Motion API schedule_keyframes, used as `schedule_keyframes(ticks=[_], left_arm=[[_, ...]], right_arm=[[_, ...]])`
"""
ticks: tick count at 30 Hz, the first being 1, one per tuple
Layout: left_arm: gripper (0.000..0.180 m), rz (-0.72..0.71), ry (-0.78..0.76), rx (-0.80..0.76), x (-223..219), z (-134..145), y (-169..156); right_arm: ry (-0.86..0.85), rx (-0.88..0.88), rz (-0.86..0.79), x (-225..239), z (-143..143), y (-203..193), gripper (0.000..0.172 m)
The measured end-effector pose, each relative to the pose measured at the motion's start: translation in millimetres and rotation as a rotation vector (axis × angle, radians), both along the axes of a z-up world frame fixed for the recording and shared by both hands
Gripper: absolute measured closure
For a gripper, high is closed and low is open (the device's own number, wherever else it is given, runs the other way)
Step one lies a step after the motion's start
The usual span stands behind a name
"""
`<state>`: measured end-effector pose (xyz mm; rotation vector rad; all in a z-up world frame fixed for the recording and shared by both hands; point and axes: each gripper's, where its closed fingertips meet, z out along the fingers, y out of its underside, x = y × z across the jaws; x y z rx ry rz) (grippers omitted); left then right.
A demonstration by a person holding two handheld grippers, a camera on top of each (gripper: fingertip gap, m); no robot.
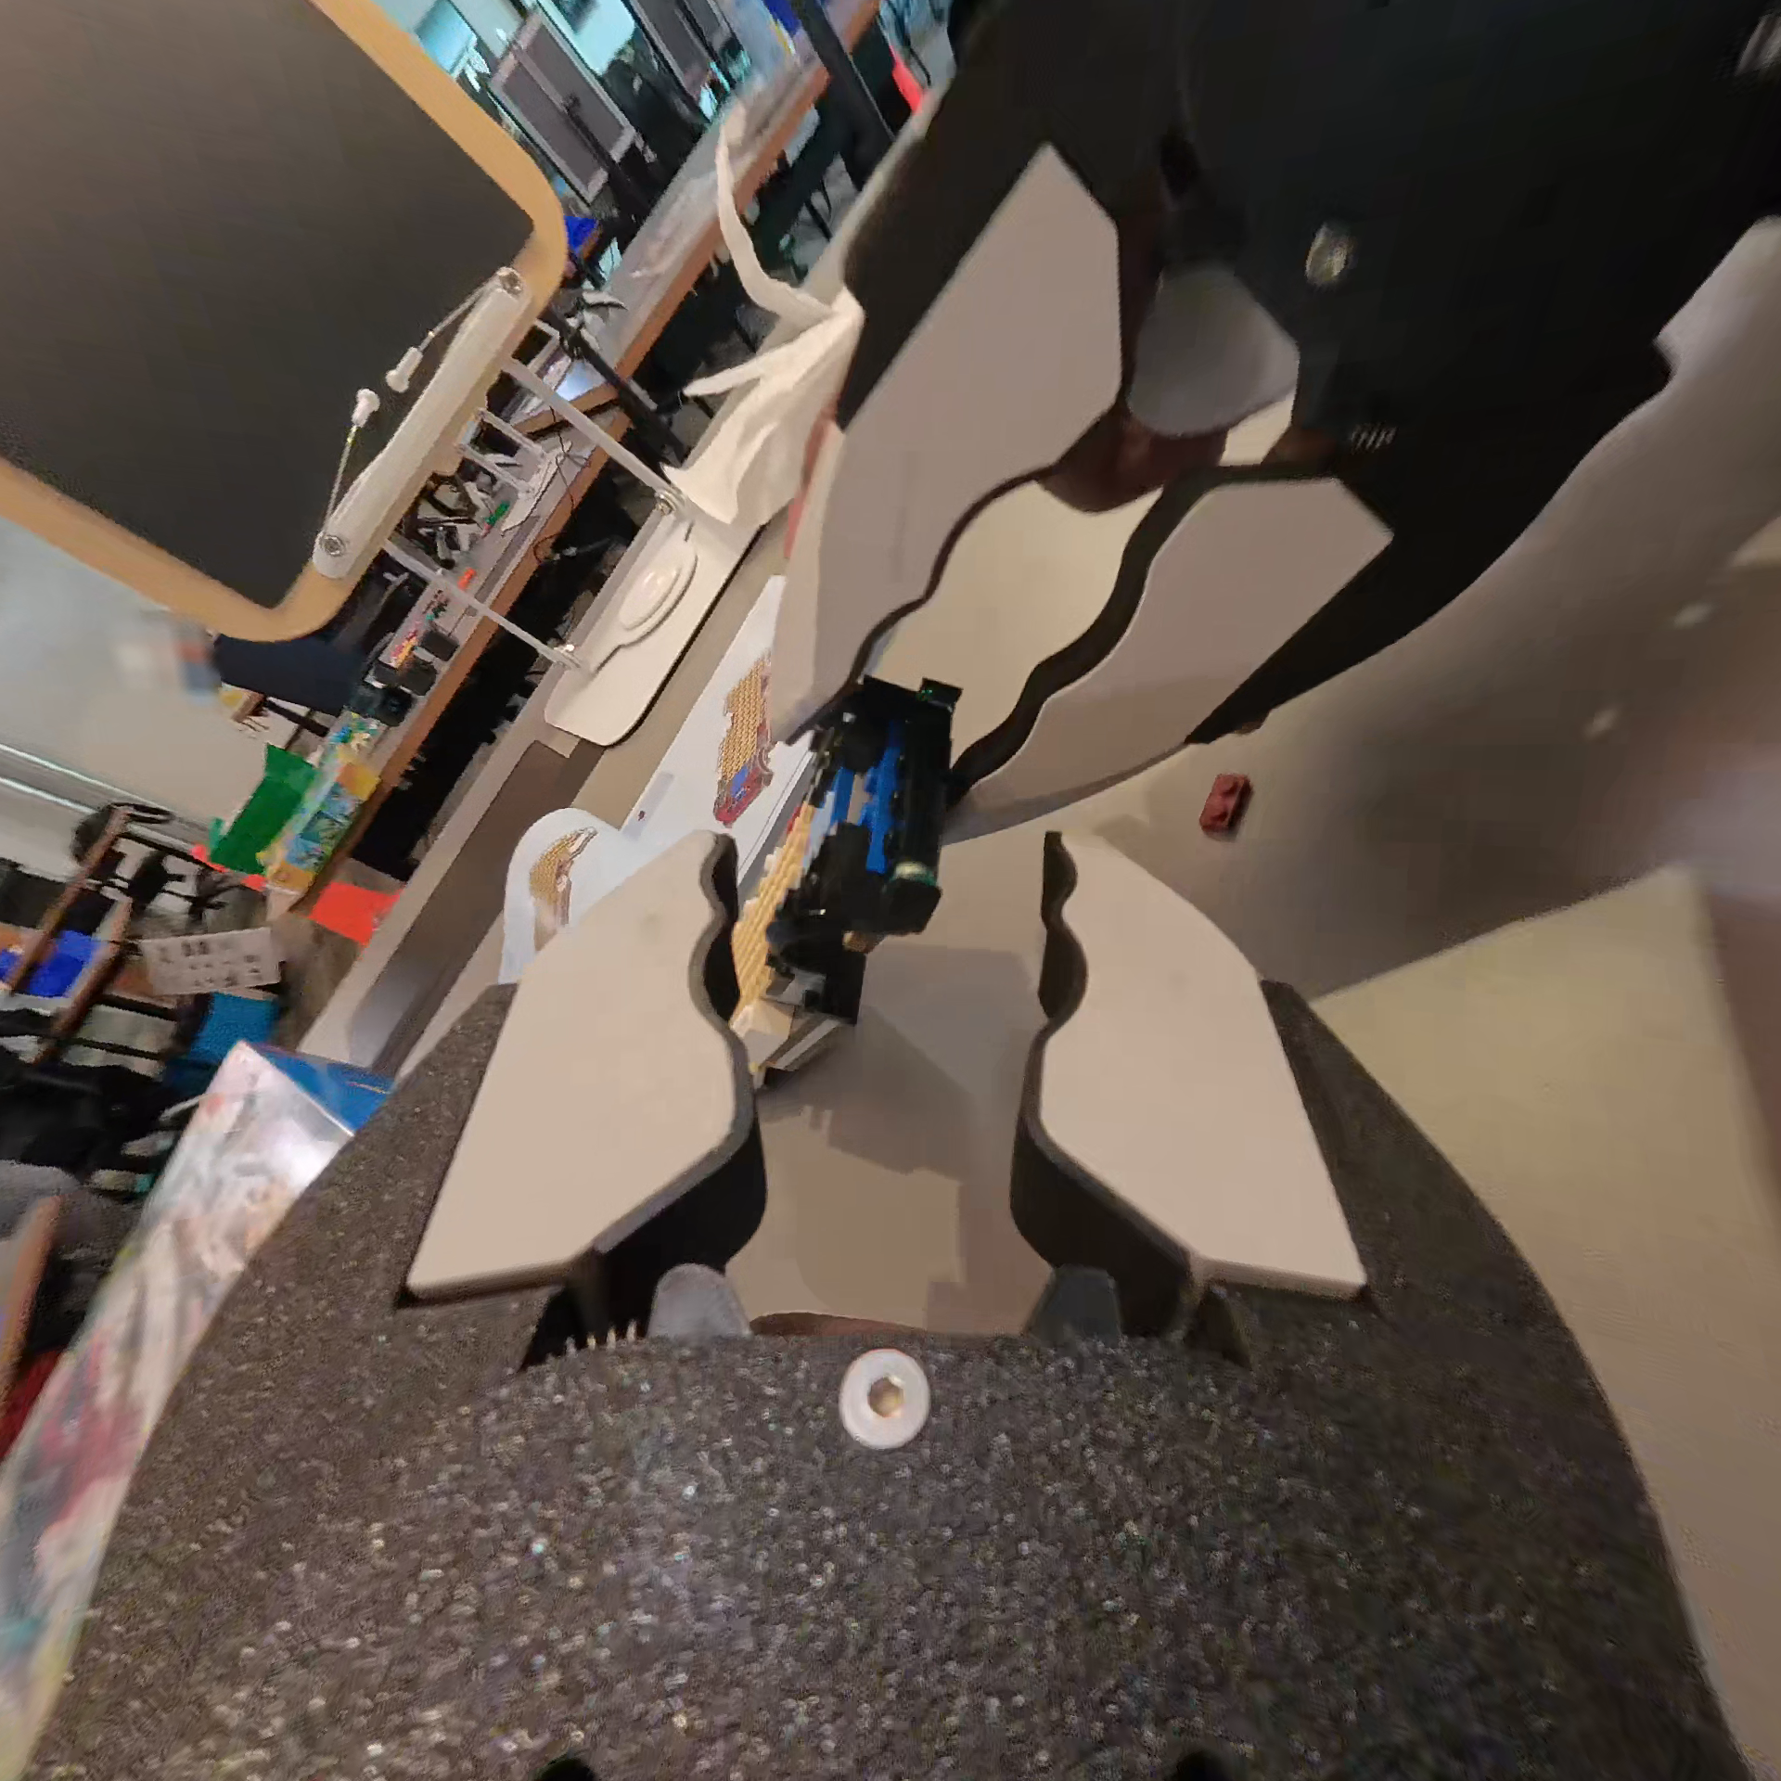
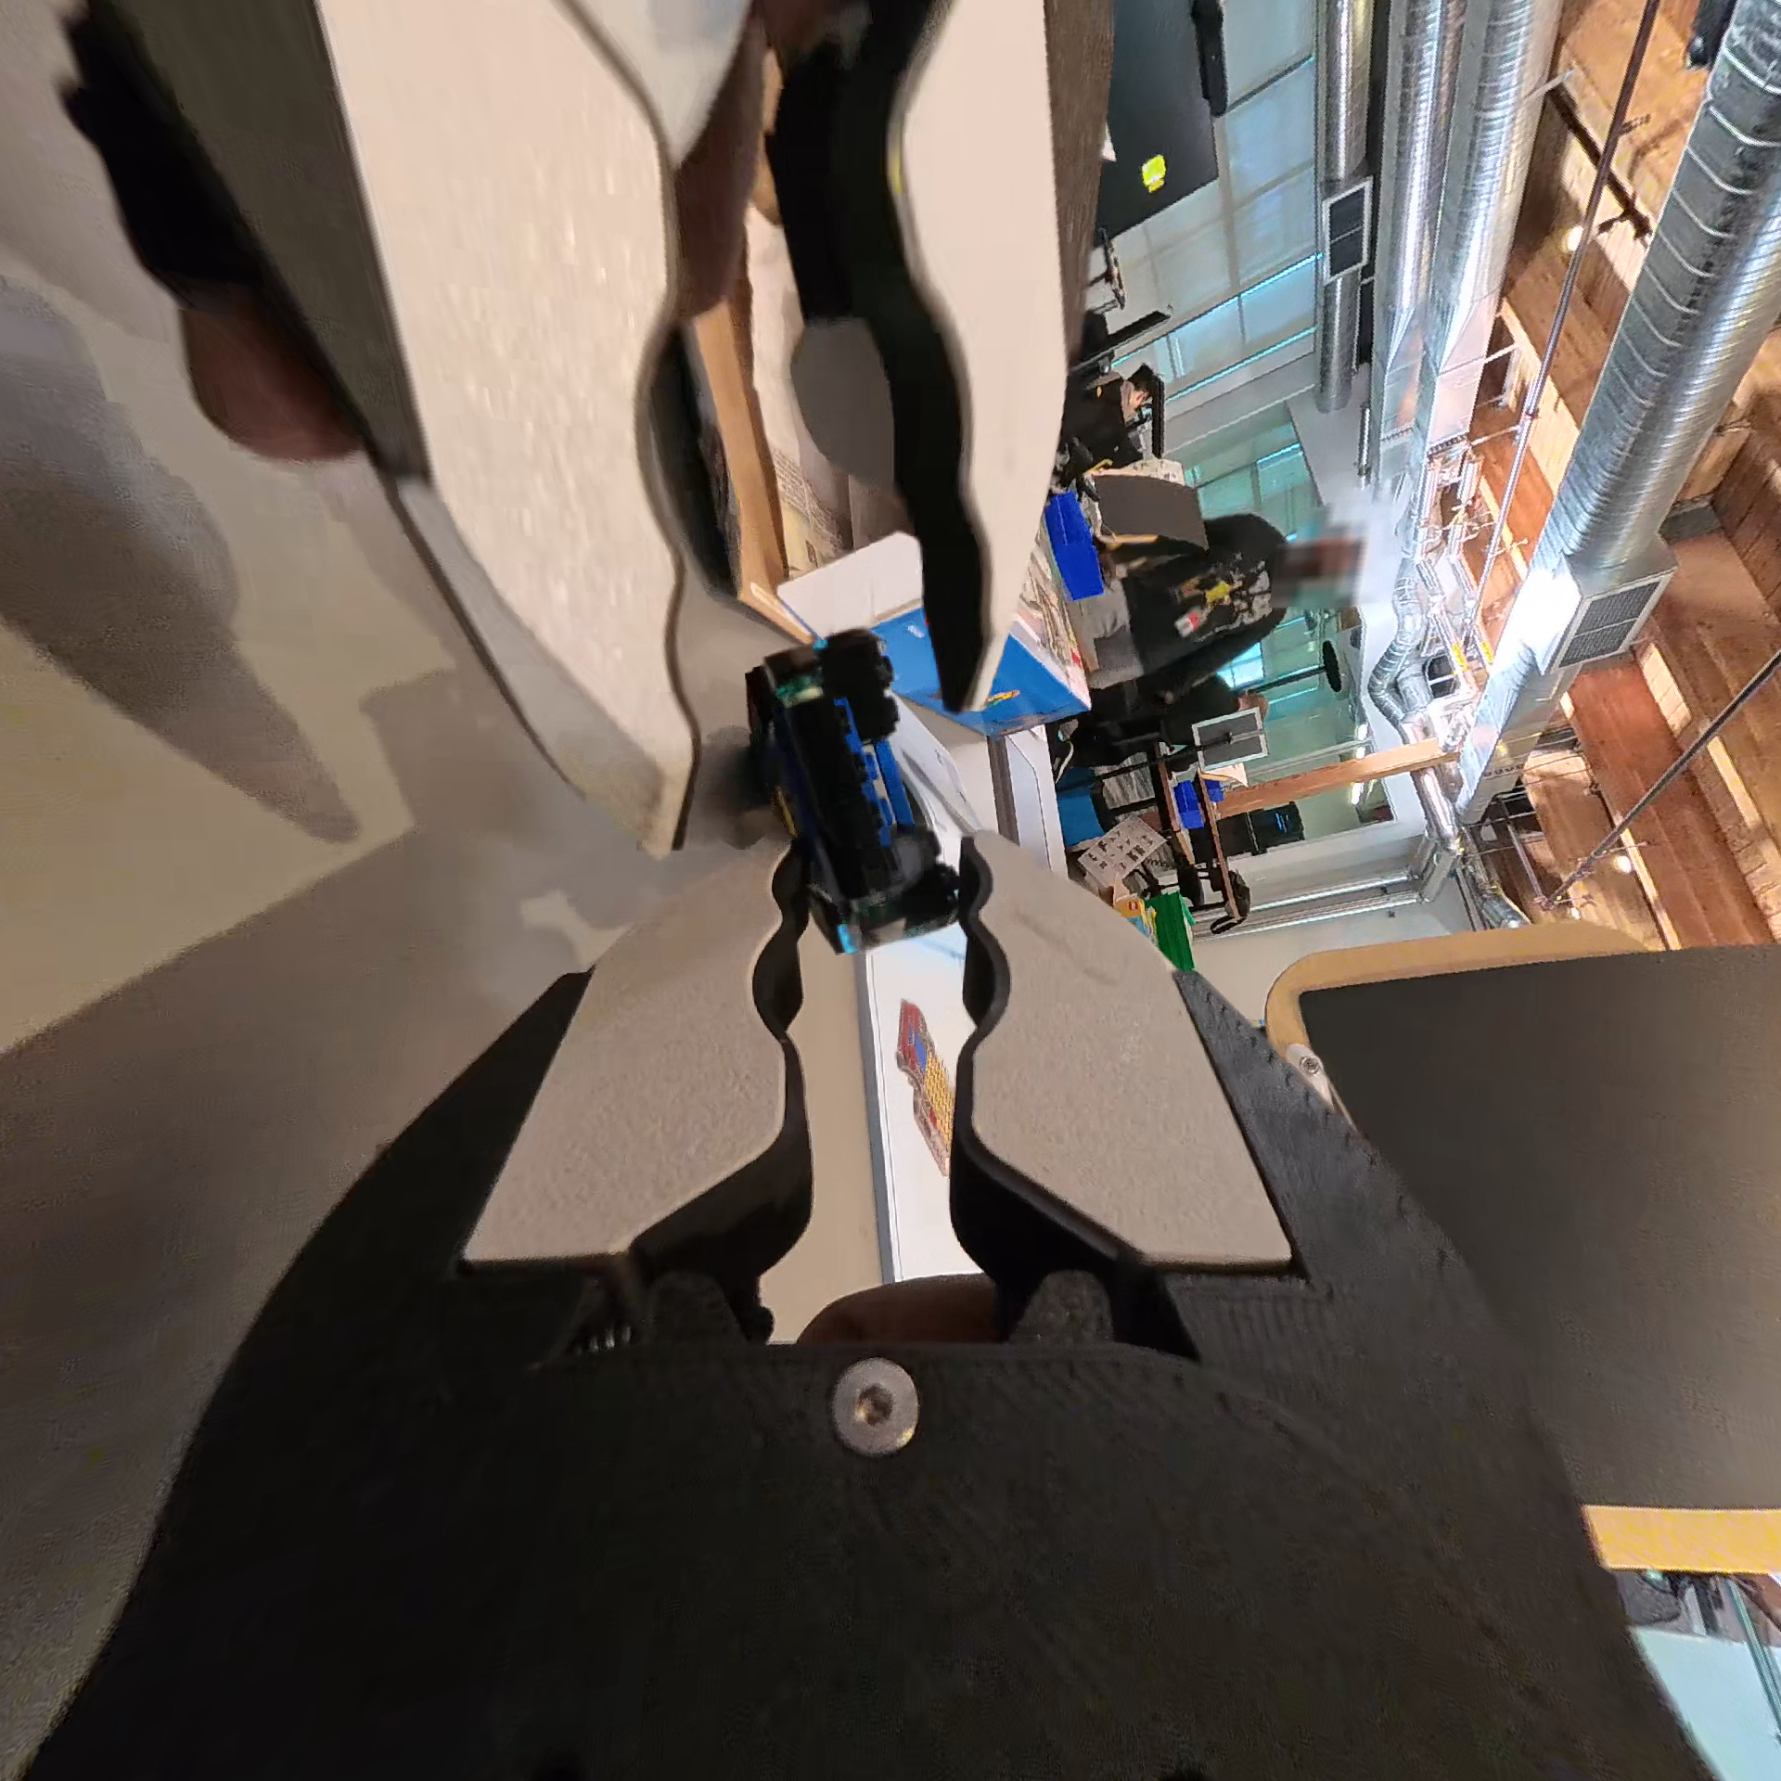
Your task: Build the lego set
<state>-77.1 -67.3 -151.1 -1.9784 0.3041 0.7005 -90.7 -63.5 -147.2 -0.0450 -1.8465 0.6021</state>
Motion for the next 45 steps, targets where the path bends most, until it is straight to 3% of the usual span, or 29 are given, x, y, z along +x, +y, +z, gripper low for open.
schedule_keyframes(ticks=[8,15,21,31,36,45], left_arm=[[0.152,0.032,0.206,-0.079,-8.9,-0.9,2.5],[0.155,0.055,0.277,-0.067,-13.1,5.4,5.1],[0.155,-0.011,0.312,-0.050,-2.1,14.6,15.2],[0.155,-0.148,0.377,-0.125,32.8,13.1,35.1],[0.154,-0.119,0.373,-0.105,31.5,17.8,37.0],[0.151,-0.093,0.334,-0.055,31.9,16.2,33.9]], right_arm=[[-0.008,0.004,0.023,10.3,6.5,-3.6,0.142],[-0.136,-0.039,-0.005,25.5,11.9,21.8,0.136],[-0.235,-0.178,0.010,41.6,15.0,47.7,0.135],[-0.135,-0.006,0.123,55.2,24.3,21.2,0.136],[-0.053,0.055,0.094,54.3,23.1,19.8,0.149],[-0.017,0.078,0.081,55.1,21.5,15.5,0.151]])
